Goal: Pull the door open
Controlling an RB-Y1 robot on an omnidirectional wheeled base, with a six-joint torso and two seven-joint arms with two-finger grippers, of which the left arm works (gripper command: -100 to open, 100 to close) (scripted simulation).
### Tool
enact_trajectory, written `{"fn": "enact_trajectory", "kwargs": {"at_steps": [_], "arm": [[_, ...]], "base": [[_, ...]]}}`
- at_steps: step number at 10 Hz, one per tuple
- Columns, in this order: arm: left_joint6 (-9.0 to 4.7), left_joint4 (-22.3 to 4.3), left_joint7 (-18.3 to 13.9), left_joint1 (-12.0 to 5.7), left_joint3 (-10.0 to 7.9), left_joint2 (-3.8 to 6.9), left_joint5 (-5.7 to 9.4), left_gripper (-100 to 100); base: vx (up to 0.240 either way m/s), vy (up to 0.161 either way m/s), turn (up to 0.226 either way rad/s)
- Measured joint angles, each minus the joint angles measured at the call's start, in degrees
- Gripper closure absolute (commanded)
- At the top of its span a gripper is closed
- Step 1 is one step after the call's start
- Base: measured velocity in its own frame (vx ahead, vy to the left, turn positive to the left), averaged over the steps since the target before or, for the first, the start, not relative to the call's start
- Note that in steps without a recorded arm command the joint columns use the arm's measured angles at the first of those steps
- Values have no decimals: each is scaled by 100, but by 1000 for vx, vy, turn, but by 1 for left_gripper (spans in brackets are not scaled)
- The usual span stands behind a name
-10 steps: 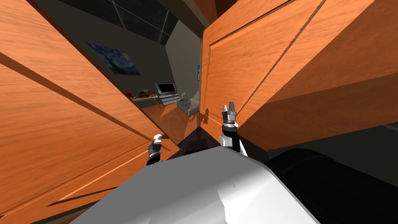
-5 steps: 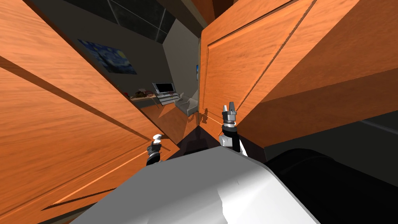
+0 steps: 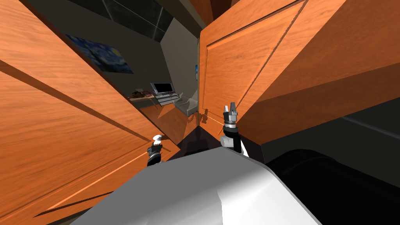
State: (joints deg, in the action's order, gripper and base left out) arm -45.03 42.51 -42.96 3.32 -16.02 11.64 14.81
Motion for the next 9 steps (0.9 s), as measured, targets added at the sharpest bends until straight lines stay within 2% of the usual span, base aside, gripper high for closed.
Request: {"fn": "enact_trajectory", "kwargs": {"at_steps": [2, 4, 5, 6, 7, 9], "arm": [[-42, -186, -275, -105, 15, 42, 57, 100], [-62, -229, -519, -126, 25, 38, 111, 100], [-29, -170, -676, -93, 34, 37, 160, 100], [-19, -212, -805, -134, 39, 46, 184, 100], [-90, -364, -971, -208, 51, 70, 217, 100], [-78, -340, -1128, -189, 61, 61, 241, 100]], "base": [[-32, -2, -41], [-44, 7, -64], [-47, 9, -44], [-41, 2, -54], [-28, 0, -39], [-8, -6, 5]]}}
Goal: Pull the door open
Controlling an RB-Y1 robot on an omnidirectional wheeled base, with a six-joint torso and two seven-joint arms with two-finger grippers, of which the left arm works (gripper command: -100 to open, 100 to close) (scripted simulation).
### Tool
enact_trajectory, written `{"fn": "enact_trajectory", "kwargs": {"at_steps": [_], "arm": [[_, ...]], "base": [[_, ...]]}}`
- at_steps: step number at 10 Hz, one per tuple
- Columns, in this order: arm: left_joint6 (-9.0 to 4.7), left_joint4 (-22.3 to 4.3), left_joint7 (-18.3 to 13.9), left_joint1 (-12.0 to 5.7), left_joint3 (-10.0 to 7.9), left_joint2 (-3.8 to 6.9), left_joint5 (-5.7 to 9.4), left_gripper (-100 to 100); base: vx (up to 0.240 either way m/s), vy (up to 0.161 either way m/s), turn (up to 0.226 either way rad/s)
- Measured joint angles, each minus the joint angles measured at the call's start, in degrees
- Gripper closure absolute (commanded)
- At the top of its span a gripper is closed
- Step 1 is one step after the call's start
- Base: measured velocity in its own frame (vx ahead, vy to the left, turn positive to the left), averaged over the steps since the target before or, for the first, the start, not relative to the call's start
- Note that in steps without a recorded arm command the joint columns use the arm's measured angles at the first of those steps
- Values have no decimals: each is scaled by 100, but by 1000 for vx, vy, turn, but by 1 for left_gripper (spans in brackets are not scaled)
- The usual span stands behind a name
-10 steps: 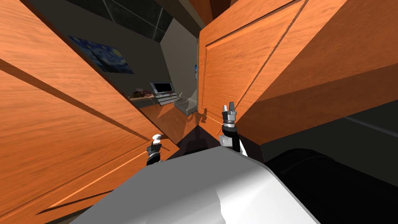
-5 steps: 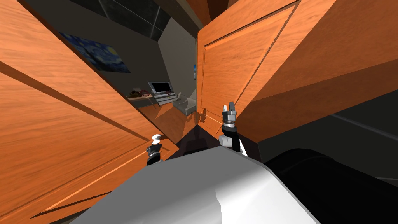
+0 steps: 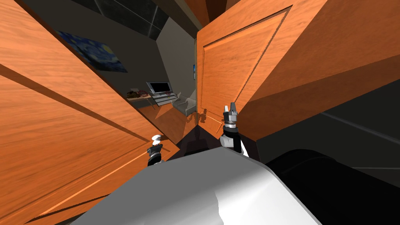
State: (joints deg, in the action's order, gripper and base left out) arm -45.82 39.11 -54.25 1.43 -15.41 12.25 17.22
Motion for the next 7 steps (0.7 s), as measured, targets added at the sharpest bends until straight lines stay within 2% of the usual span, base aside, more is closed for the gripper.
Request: {"fn": "enact_trajectory", "kwargs": {"at_steps": [1, 2, 4, 6, 7], "arm": [[-9, -103, -19, -69, -1, 28, 4, 100], [55, 88, -3, 46, -6, -8, 7, 100], [-63, -120, -217, -47, 12, 22, 45, 100], [112, 184, -287, 82, 3, -35, 85, 100], [87, 73, -385, 16, 11, -10, 98, 100]], "base": [[0, 0, 0], [-18, 7, -40], [-19, 6, -19], [-28, 1, -35], [-29, 1, -54]]}}
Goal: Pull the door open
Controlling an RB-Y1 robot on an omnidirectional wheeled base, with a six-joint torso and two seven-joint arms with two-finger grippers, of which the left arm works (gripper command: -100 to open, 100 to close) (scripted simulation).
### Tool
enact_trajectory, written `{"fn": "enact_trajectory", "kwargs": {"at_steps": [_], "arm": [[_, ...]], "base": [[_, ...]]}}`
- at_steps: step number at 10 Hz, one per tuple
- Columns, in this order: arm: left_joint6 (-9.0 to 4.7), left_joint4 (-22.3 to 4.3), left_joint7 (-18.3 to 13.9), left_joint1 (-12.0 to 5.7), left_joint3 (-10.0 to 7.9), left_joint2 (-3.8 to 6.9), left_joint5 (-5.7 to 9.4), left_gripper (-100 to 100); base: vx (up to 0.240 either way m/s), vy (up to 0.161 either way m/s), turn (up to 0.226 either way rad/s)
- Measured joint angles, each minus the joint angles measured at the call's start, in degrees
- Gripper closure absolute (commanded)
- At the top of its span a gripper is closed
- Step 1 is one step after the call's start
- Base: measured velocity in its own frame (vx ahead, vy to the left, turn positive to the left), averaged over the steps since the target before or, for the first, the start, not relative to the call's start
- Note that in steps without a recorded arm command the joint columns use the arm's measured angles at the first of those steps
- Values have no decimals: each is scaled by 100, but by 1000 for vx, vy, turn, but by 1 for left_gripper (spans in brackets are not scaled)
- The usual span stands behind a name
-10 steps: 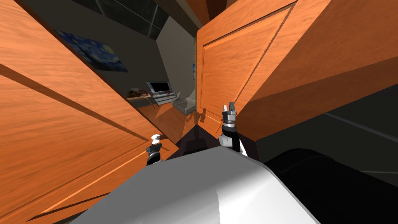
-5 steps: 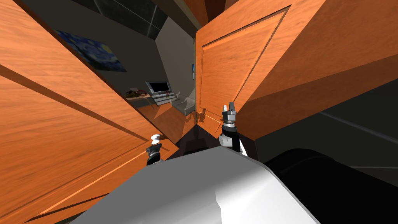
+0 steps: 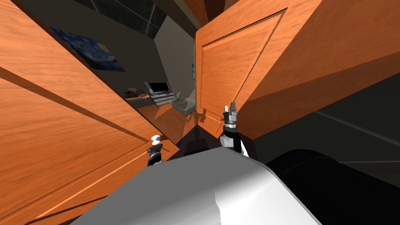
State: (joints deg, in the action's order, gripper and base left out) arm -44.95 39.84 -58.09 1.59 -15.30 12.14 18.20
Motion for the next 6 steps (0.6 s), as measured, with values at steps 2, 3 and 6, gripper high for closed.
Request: {"fn": "enact_trajectory", "kwargs": {"at_steps": [2, 3, 6], "arm": [[-152, -263, -283, -110, 28, 52, 38, 100], [-168, -255, -323, -85, 36, 44, 39, 100], [-14, 14, -351, 36, 20, -19, 75, 100]], "base": [[-17, -1, -19], [0, 0, 0], [-20, 5, -41]]}}
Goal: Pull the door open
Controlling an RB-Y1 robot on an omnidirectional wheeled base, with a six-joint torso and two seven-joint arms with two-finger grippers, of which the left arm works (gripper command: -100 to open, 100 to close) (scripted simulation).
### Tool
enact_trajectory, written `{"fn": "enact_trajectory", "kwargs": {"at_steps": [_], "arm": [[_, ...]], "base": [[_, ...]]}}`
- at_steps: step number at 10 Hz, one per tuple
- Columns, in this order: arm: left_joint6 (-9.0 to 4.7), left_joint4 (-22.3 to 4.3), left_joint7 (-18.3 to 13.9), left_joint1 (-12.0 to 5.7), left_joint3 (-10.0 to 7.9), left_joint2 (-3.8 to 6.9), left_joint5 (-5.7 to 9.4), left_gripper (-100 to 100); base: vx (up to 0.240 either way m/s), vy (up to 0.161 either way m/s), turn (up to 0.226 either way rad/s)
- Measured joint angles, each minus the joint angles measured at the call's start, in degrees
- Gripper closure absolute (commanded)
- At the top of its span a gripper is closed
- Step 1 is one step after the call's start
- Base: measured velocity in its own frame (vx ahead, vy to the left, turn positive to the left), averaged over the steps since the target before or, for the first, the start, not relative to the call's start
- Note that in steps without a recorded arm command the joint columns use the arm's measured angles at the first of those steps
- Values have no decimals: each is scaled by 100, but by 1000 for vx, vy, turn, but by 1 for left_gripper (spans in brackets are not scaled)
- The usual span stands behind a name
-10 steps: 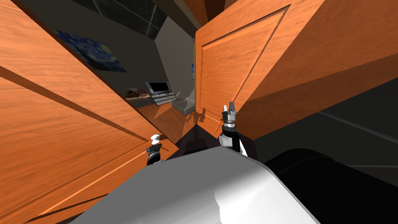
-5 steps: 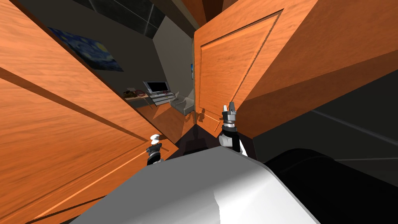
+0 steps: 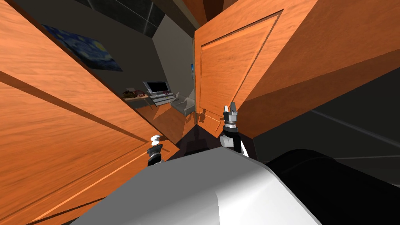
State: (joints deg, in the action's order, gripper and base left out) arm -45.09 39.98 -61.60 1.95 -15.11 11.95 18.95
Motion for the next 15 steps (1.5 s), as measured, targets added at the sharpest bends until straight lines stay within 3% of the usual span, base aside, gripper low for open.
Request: {"fn": "enact_trajectory", "kwargs": {"at_steps": [1, 4, 6, 7, 10, 11, 12, 15], "arm": [[-108, -244, -176, -130, 13, 41, 37, 100], [-30, -68, -578, -42, 32, 13, 122, 100], [29, -81, -791, -90, 30, 23, 171, 100], [38, 18, -933, -12, 38, 5, 202, 100], [-38, -216, -1229, -130, 71, 71, 237, 100], [104, 62, -1221, -19, 46, -1, 262, 100], [186, 189, -1203, 37, 44, -25, 267, -100], [168, 320, -1488, 76, 73, -74, 341, -100]], "base": [[-42, 10, -44], [-37, -1, -45], [-29, -1, -41], [-29, -5, -32], [-18, 0, -18], [-6, 1, -6], [-86, -29, 12], [-166, -90, -10]]}}
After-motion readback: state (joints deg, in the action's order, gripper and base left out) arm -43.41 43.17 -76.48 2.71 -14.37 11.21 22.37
